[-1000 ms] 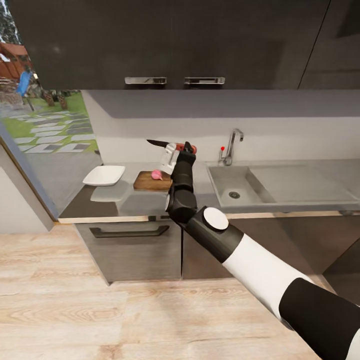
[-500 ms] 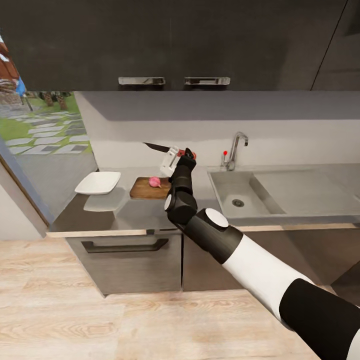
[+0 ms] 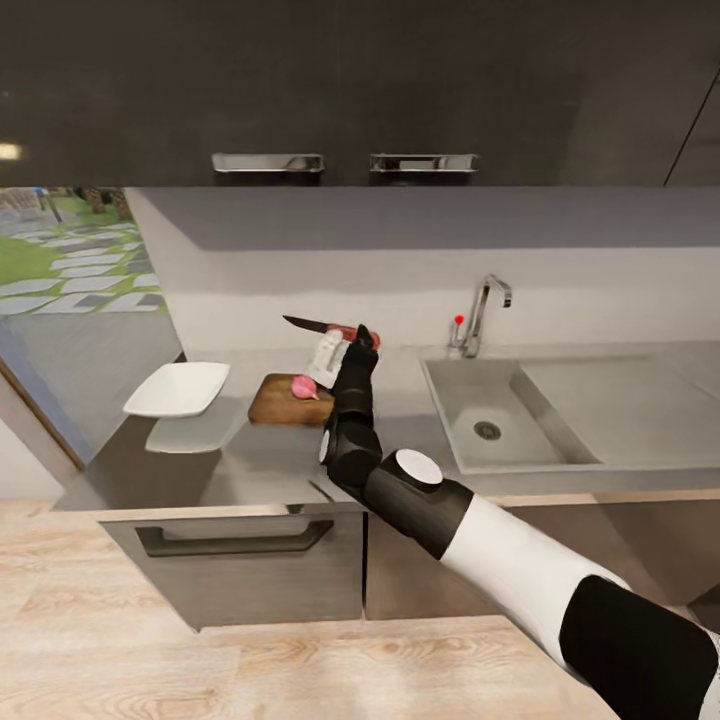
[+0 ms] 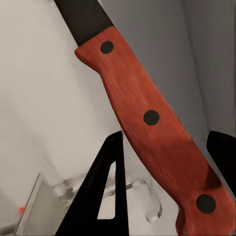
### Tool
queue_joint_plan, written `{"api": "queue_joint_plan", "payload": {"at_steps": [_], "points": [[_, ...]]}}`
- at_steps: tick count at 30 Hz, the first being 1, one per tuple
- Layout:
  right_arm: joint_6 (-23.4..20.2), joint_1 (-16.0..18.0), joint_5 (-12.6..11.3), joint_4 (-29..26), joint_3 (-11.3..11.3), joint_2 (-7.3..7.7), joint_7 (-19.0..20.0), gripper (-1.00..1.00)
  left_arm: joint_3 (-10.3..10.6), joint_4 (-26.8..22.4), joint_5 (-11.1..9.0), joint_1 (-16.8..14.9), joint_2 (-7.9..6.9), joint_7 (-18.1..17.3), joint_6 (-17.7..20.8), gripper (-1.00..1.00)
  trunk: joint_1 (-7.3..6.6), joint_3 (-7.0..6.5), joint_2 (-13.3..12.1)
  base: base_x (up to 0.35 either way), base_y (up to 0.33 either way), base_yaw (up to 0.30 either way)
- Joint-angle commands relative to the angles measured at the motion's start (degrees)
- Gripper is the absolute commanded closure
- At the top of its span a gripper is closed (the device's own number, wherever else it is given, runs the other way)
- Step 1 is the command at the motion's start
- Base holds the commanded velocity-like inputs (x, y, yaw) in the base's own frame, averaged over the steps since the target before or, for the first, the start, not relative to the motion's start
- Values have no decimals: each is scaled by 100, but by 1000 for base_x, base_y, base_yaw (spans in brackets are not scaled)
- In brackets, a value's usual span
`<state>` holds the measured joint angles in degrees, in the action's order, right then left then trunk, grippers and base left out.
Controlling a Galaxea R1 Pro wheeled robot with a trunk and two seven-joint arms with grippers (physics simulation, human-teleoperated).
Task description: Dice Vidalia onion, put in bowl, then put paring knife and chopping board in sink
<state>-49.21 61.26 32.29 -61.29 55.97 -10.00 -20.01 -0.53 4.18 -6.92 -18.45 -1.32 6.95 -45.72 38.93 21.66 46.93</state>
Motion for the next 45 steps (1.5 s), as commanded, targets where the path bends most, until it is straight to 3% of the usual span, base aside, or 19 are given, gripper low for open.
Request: {"api": "queue_joint_plan", "payload": {"at_steps": [1, 3, 7, 11, 15, 19, 36, 39, 45], "points": [[-31, 3, -61, 29, 164, 0, -185, 100, -1, 21, -20, -10, -3, -10, -33, -100, 4, 7, 5, 165, 0, 0], [-29, -4, -264, 55, 389, 0, -451, 100, 0, 21, -20, -10, -6, -10, -34, -100, 4, 7, 5, 87, 0, 0], [-28, -8, -726, 69, 545, 0, -864, 100, 0, 21, -20, -10, -8, -10, -34, -100, 4, 7, 5, 33, 0, 0], [-27, -8, -941, 73, 829, 0, -1104, 100, 0, 21, -20, -10, -9, -10, -34, -100, 4, 7, 5, 5, 0, 0], [-27, -9, -977, 73, 1040, 0, -1151, 100, 0, 21, -20, -10, -15, -10, -34, -100, 4, 7, 5, 1, 0, 0], [-27, -13, -985, 73, 1086, 0, -1164, 100, 0, 21, -20, -10, -17, -10, -34, -100, 4, 7, 5, 0, 0, 0], [-27, -169, -988, 73, 1109, 0, -1356, 100, 0, 21, -20, -10, -18, -10, -34, -100, 4, 7, 5, 0, 0, 0], [-26, -399, -986, 79, 1110, 0, -1357, 100, 0, 21, -20, -10, -18, -10, -34, -100, 4, 7, 5, 0, 0, 0], [-19, -474, -984, 95, 1109, 0, -1358, 100, 0, 21, -20, -10, -18, -10, -34, -100, 4, 7, 5, 0, 0, 0]]}}
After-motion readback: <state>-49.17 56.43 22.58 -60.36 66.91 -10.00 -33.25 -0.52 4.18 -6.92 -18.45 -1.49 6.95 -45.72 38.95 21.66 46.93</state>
